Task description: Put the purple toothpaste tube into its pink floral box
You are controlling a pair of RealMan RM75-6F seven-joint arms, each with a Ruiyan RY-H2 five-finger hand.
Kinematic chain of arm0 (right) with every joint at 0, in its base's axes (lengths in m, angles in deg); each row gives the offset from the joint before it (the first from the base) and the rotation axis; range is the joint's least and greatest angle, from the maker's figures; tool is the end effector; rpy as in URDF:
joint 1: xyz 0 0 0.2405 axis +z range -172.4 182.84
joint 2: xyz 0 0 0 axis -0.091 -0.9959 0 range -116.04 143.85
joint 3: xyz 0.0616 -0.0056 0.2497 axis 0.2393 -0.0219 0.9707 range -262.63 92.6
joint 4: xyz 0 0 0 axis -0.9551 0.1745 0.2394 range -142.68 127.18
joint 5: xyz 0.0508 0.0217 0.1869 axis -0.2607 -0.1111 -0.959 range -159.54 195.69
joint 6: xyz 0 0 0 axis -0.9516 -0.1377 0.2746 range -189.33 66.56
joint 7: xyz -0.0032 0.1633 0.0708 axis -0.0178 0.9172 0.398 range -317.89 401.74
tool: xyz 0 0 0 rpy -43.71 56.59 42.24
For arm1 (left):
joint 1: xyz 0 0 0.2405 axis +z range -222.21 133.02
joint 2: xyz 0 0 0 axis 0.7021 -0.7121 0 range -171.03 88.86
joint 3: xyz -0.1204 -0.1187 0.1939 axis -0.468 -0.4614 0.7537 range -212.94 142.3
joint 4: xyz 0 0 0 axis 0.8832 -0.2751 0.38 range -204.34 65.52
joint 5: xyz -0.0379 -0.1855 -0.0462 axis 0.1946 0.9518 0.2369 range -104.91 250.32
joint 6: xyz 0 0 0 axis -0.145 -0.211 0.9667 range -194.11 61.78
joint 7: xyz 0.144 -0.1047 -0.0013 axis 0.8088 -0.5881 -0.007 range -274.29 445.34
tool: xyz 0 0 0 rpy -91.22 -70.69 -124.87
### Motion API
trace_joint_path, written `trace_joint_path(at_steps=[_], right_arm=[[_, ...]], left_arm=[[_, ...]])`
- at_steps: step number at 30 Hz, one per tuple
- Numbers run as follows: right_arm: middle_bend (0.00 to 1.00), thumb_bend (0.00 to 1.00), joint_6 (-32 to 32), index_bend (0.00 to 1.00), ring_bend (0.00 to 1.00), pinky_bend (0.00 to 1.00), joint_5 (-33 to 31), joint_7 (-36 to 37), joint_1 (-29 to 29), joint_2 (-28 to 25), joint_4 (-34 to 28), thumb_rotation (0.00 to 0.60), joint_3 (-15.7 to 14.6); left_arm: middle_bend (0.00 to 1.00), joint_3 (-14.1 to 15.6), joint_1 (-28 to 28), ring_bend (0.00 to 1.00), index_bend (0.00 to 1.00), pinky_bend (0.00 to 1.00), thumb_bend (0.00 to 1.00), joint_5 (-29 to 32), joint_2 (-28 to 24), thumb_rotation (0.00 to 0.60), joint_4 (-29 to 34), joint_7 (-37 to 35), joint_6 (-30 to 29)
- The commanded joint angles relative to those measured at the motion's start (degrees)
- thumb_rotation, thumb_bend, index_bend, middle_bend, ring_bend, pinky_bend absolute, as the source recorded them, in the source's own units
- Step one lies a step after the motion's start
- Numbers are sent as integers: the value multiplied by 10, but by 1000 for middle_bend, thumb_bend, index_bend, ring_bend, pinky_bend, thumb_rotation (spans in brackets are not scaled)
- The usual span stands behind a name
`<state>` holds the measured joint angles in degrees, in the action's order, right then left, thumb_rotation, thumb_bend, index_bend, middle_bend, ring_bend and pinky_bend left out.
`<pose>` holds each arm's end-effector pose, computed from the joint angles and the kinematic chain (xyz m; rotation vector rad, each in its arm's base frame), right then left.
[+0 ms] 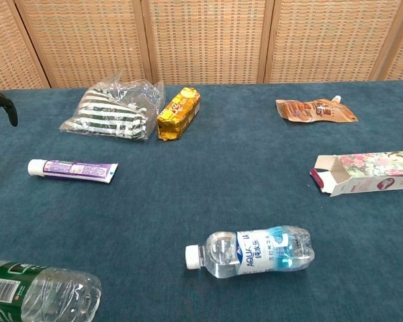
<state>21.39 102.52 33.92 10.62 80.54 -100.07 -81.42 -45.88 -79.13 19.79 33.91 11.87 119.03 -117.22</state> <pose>-0.3064 -0.2189 0.1565 1.4191 -0.8578 0.8135 -0.2722 0.3838 0.0841 -1.6780 -0.8129 -0.4359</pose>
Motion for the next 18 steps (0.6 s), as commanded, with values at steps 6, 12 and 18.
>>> trace_joint_path(at_steps=[6,12,18], right_arm=[[0,0,-1,0,0,0,2,5,1,0,0,600,0],[0,0,4,0,0,0,5,13,-1,-3,-3,600,0],[0,0,5,0,0,0,3,22,-2,-5,1,600,1]], left_arm=[[249,12,-25,179,364,292,230,15,49,600,-24,36,-10],[250,16,-43,179,364,292,230,40,75,600,-41,58,-5],[250,22,-64,179,364,292,230,63,104,600,-62,80,0]])
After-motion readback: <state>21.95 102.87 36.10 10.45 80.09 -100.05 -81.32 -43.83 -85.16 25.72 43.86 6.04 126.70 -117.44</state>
